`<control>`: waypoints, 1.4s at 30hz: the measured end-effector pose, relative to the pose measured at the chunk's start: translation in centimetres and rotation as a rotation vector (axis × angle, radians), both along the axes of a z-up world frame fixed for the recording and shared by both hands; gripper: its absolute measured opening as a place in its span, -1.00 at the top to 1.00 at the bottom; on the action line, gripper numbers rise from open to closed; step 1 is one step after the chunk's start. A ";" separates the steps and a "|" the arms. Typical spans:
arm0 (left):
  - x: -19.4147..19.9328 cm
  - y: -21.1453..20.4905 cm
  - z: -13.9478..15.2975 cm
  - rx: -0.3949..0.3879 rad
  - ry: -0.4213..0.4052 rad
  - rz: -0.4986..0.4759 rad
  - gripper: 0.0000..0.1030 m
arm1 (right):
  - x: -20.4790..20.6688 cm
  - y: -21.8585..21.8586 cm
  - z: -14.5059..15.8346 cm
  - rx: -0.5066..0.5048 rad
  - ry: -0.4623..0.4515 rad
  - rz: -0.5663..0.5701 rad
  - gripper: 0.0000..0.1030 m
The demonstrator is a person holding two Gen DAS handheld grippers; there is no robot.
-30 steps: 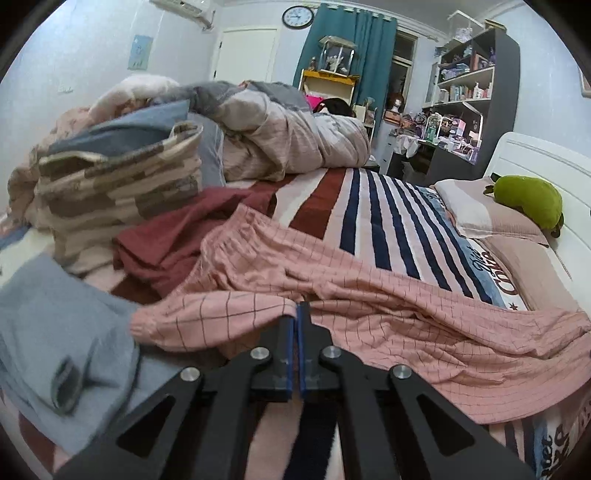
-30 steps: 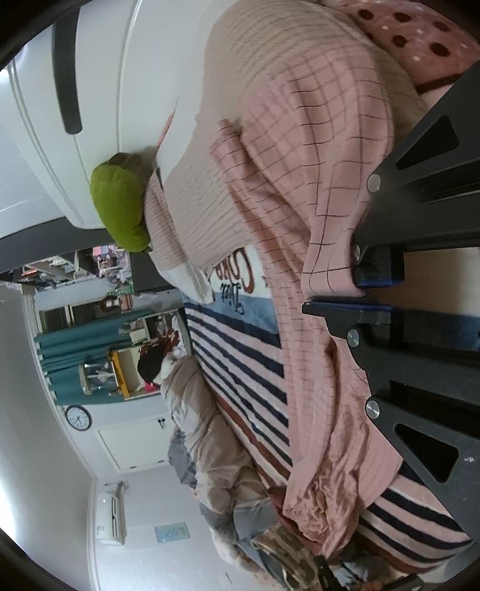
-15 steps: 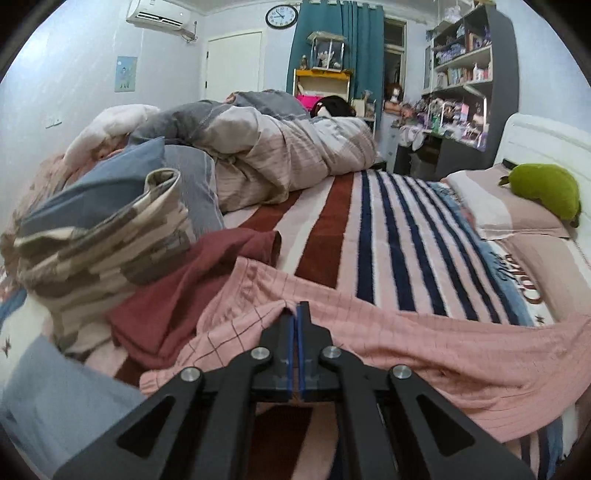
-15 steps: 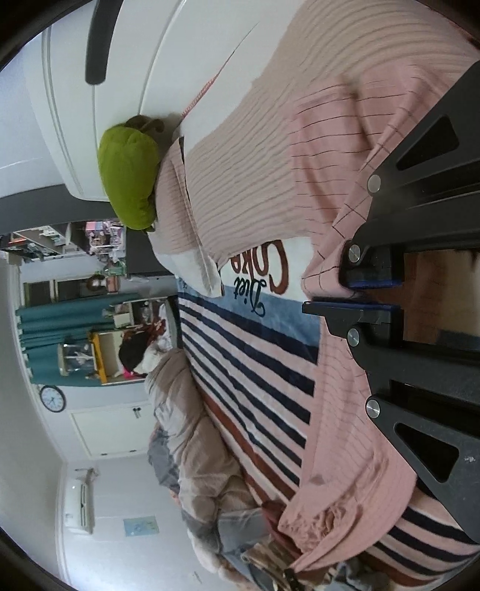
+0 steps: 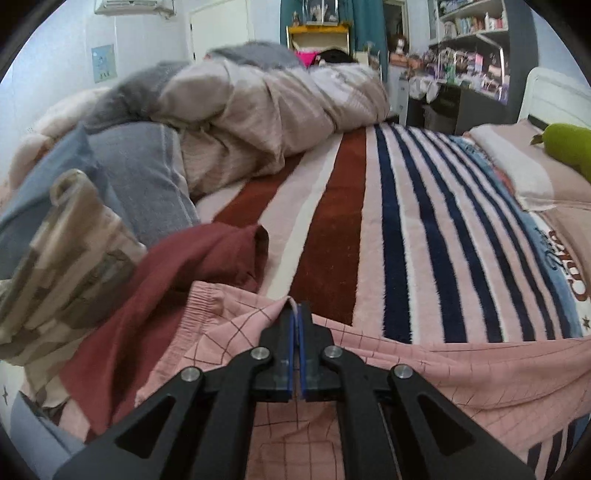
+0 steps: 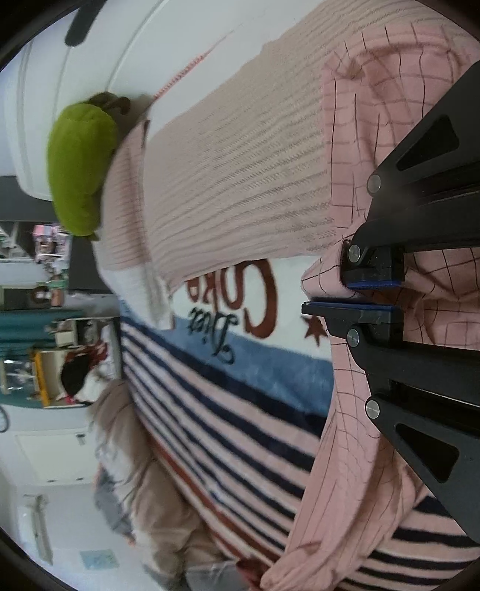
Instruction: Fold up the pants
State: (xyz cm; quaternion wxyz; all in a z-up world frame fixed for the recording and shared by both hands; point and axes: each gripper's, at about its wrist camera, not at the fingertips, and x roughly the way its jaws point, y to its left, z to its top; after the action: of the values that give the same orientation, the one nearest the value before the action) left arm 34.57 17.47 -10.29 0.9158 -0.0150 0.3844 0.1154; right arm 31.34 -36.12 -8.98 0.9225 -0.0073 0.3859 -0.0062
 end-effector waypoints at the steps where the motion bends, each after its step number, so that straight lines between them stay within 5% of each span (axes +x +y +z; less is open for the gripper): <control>1: 0.4 0.0 -0.4 0.002 0.015 0.002 0.98 | 0.3 0.0 -0.3 0.004 0.018 -0.001 0.99; 3: 1.2 -0.1 -1.2 0.011 0.048 -0.005 0.89 | 0.9 -0.2 -0.9 0.011 0.047 -0.004 0.87; 5: 1.1 -0.5 -1.3 0.033 0.052 -0.016 0.31 | 0.8 -0.3 -0.9 0.021 0.061 0.003 0.63; 6: 0.7 -0.7 -0.9 0.044 0.039 -0.020 -0.32 | 0.6 -0.4 -0.7 0.034 0.060 0.008 0.42; 7: 0.1 -1.0 -0.4 0.044 0.009 -0.039 -0.45 | 0.2 -0.6 -0.4 0.053 0.054 0.018 0.28; 11: -1.7 -1.2 1.3 0.014 -0.024 -0.077 -0.45 | -1.6 -0.9 1.5 0.066 0.017 0.039 0.22; 15: -3.8 -1.7 2.5 -0.001 -0.048 -0.089 -0.45 | -5.1 -2.1 4.1 0.075 -0.043 0.049 -0.39; 16: -4.2 -2.0 2.7 0.005 -0.053 -0.095 -0.45 | -5.8 -2.3 4.6 0.056 -0.057 0.042 -0.39; 21: -6.0 -3.7 2.4 -0.015 -0.053 -0.136 -0.46 | -9.1 -4.5 6.2 -0.017 -0.063 0.014 -0.39; 31: -7.7 -6.1 -0.7 -0.041 -0.004 -0.193 -0.46 | -13.6 -0.4 2.1 -0.085 0.007 0.256 -0.36; 38: -8.4 -5.8 -1.4 -0.052 -0.009 -0.207 -0.46 | -11.2 1.9 -2.6 -0.406 0.110 0.143 -0.27; 41: -8.5 -5.7 -1.2 -0.049 -0.018 -0.217 -0.46 | -10.7 1.5 -3.0 -0.515 0.109 0.089 0.36; 42: -8.6 -5.7 -1.1 -0.046 -0.023 -0.218 -0.46 | -10.7 1.2 -2.6 -0.529 0.098 0.059 0.75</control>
State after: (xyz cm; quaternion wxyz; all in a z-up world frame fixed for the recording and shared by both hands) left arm 25.96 11.76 -11.36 0.9267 0.0045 0.3757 0.0062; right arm 20.60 -34.95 -11.58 0.8684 -0.2597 0.4148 -0.0796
